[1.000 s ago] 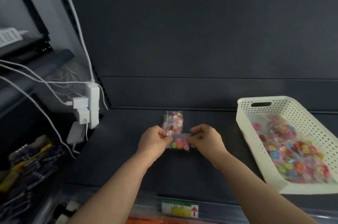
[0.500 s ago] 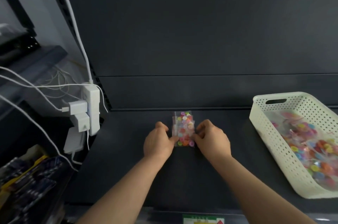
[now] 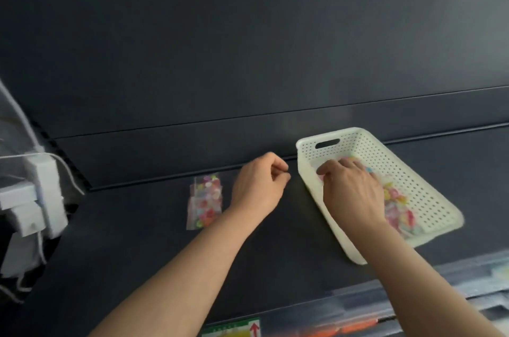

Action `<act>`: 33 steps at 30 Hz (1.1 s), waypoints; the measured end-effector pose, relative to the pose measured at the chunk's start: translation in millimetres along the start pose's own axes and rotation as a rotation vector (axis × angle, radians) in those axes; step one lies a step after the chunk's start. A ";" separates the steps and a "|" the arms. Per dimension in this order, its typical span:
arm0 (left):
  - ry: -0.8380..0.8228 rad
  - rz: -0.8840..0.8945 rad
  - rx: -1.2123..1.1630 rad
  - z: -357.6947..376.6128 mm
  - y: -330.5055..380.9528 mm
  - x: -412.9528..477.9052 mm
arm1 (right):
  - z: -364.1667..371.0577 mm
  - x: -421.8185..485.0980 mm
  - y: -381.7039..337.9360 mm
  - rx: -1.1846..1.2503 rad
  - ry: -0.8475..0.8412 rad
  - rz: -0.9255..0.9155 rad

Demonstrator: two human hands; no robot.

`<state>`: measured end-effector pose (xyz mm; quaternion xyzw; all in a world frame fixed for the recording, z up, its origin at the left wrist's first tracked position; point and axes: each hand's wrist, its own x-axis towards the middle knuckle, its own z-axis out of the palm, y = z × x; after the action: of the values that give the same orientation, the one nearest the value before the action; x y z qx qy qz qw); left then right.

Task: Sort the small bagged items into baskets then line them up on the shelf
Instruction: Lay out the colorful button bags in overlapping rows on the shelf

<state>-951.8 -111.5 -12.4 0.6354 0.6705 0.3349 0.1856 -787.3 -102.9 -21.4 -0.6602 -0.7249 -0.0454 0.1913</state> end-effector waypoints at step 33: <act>-0.267 0.162 -0.015 84.1 102.3 30.1 | -15.8 3.0 114.2 0.678 -0.176 0.338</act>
<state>-824.3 -67.4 3.6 0.7251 0.5839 0.2663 0.2499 -672.8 -91.0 -27.2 -0.6710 -0.5933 0.2859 0.3406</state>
